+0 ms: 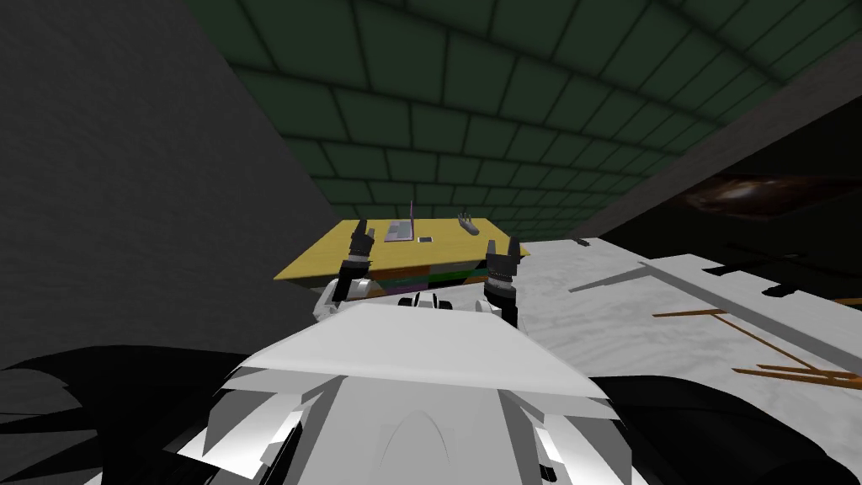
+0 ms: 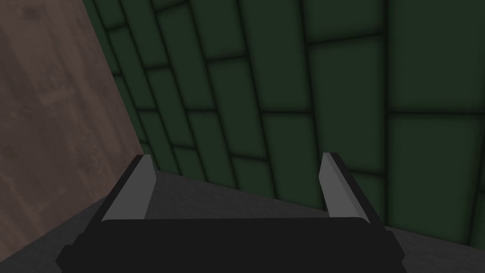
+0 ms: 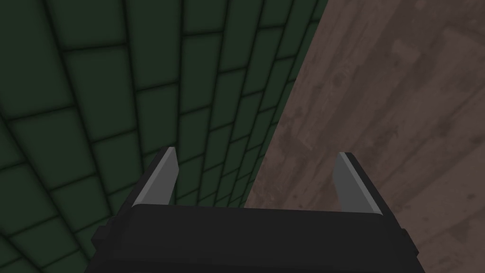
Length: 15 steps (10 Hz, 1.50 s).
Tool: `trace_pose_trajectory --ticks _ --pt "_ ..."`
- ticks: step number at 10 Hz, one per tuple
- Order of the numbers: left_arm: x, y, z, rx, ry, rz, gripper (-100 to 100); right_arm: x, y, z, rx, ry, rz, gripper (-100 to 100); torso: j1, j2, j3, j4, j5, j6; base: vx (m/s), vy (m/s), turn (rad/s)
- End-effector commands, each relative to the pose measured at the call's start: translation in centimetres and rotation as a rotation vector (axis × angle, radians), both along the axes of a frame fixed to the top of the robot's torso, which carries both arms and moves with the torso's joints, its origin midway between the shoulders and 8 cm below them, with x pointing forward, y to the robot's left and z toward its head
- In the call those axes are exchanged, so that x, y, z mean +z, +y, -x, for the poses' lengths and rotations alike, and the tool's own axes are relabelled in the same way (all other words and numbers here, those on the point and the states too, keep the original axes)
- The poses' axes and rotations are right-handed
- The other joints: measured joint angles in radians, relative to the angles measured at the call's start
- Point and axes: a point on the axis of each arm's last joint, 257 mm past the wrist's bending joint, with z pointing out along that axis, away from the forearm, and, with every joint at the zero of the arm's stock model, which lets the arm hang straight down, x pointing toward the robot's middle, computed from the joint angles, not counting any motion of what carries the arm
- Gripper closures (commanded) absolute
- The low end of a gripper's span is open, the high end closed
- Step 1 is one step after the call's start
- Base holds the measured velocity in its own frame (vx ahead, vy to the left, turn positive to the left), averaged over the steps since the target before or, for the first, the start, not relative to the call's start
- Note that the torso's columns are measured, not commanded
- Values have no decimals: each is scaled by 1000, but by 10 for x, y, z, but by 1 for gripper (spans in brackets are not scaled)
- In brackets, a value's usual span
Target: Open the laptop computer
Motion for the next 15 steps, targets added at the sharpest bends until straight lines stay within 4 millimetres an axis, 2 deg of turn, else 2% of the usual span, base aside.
trace_pose_trajectory --ticks 1,9,15 --pt "-14 16 -19 52 50 -30 -100 0 0 0 0 0 0 0 0 0 0 0 0 0 19 -50 -120" --pt "-55 79 -68 228 212 -84 -100 0 0 0 0 0 0 0 0 0 0 0 0 0 25 -48 -118" --pt "-93 130 -96 360 357 -78 -100 0 0 0 0 0 0 0 -1 0 0 0 0 0 29 -54 -122"
